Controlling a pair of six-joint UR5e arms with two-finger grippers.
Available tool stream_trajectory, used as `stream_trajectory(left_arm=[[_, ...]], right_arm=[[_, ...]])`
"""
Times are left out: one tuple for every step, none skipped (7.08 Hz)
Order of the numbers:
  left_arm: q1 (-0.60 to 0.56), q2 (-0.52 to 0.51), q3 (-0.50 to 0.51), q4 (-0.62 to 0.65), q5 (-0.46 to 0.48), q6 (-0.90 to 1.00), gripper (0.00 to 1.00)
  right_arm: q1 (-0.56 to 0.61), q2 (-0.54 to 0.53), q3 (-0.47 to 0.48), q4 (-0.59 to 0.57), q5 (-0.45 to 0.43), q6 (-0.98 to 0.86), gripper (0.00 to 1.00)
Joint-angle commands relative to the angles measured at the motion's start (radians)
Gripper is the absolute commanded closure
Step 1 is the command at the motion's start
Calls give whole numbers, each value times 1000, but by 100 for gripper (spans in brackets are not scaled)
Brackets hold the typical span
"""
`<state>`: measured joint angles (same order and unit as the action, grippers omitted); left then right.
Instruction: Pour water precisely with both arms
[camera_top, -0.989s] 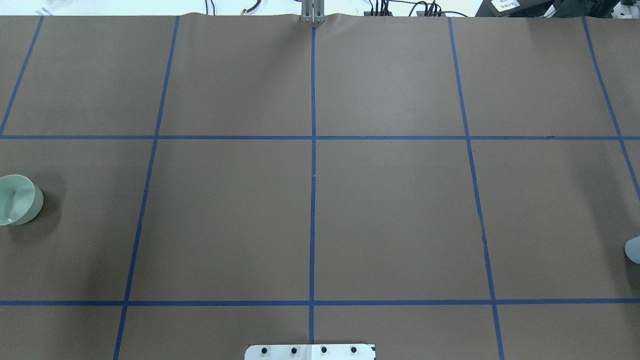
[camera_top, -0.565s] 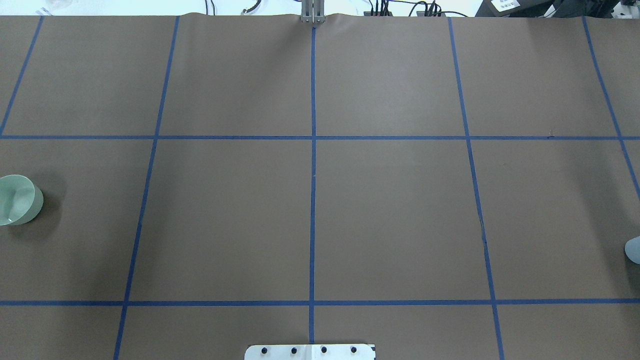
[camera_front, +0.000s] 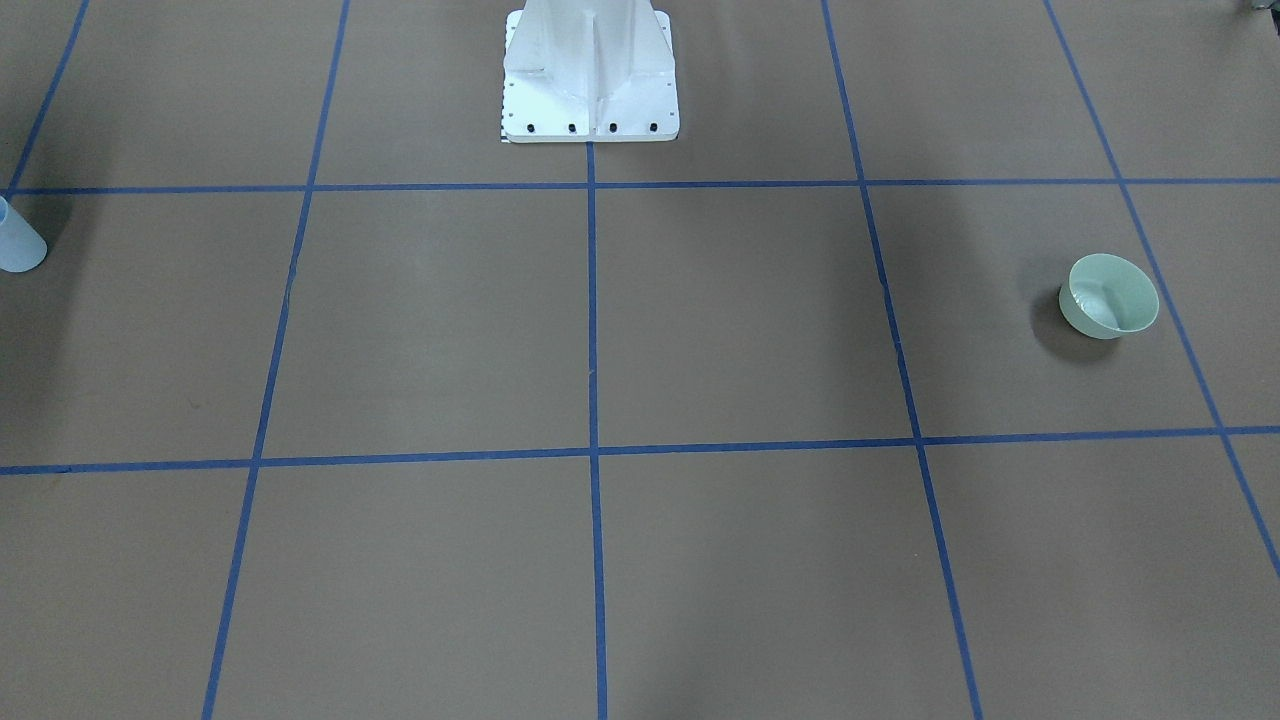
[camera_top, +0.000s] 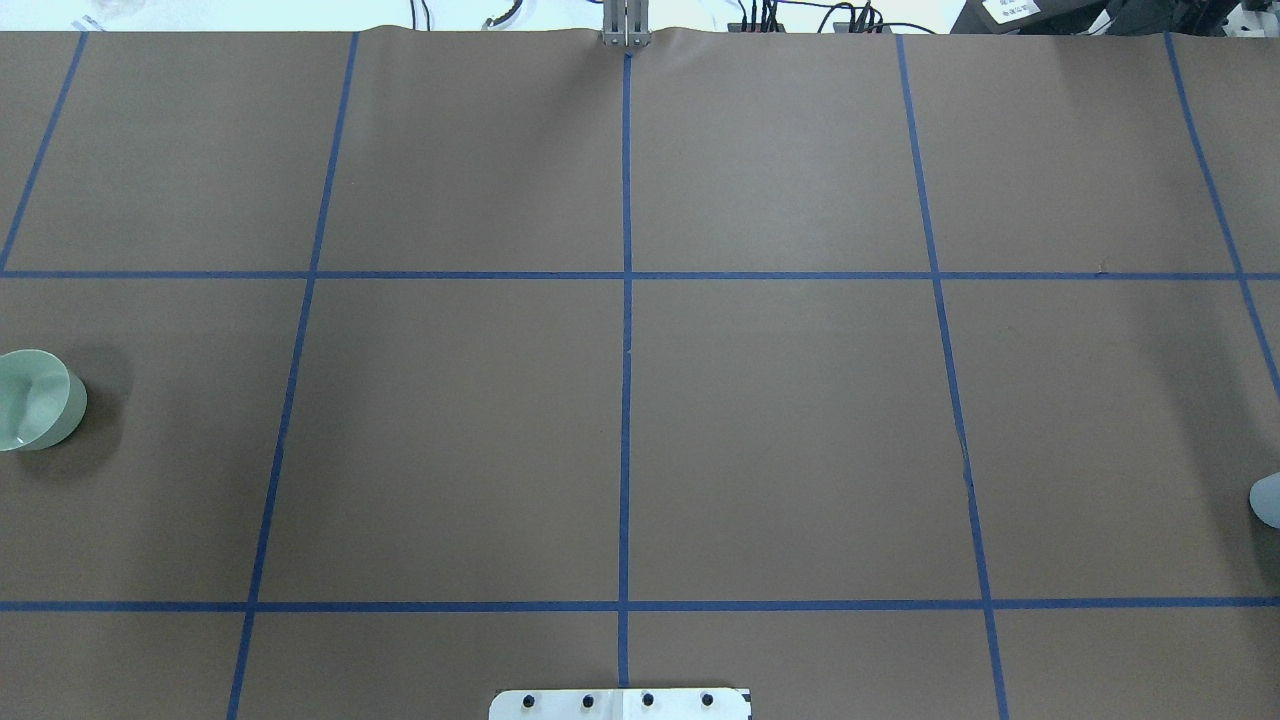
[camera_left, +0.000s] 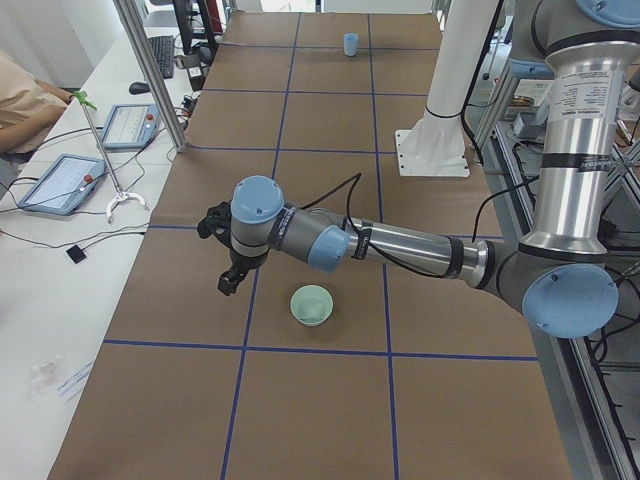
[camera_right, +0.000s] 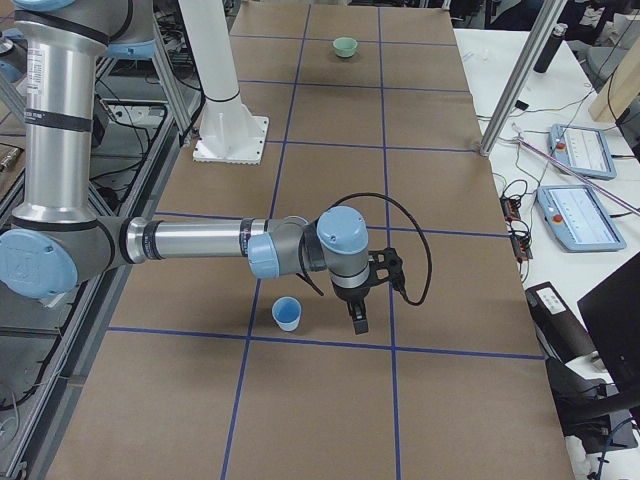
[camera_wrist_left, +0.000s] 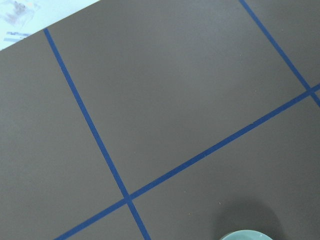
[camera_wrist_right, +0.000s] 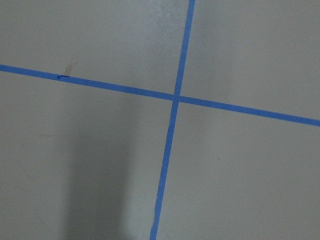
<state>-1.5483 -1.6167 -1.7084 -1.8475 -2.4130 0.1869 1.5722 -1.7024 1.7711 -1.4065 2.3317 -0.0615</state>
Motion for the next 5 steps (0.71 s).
stream_trajectory(left_arm=[[29,27,6,-36,0,-20,0],[60,49,9,-32,0,-27,0],[100,85,32,-39,2,-67,0],[135,109,39,-77,9,-128,0],[180,127,94,-181,12,-180,0]], right_arm=[[-3,0,2,9,20,-4,0],[-6,-6,2,11,21,-4,0],[-8,-8,5,11,23,-6,0],[-8,-8,5,11,23,-6,0],[-8,-10,5,11,23,-6,0]])
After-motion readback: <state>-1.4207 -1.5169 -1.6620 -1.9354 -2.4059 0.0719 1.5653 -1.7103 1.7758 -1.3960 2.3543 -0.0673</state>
